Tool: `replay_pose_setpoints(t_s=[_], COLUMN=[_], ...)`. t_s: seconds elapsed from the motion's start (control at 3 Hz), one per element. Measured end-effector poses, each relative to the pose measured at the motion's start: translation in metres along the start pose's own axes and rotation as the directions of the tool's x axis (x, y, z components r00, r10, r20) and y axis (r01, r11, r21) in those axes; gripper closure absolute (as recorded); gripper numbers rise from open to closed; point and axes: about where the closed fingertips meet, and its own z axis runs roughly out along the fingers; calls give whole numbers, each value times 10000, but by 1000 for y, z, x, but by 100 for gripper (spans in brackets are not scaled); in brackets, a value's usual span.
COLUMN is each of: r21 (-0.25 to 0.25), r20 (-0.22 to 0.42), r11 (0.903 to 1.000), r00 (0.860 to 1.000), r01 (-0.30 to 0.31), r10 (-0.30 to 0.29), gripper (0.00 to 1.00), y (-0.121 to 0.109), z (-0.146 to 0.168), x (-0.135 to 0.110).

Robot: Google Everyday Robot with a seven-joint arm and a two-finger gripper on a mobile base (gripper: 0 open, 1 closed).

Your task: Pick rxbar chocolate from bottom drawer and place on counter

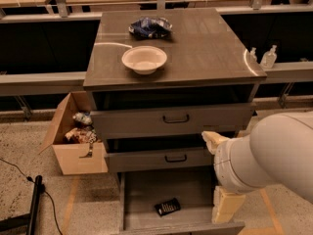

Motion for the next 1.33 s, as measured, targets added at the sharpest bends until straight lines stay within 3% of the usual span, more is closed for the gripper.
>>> replay_pose_setpoints(t_s=[0.33, 0.67, 1.33], r21=[91, 147, 181], r20=[33, -3, 90], r11=[9999, 9986, 9989], r00=[9999, 9987, 9990], r01=[-111, -511, -431], r10=[111, 511, 429], gripper=[0, 0, 0], y=[2, 0, 9], z=[19, 76, 191], x=[5, 27, 74])
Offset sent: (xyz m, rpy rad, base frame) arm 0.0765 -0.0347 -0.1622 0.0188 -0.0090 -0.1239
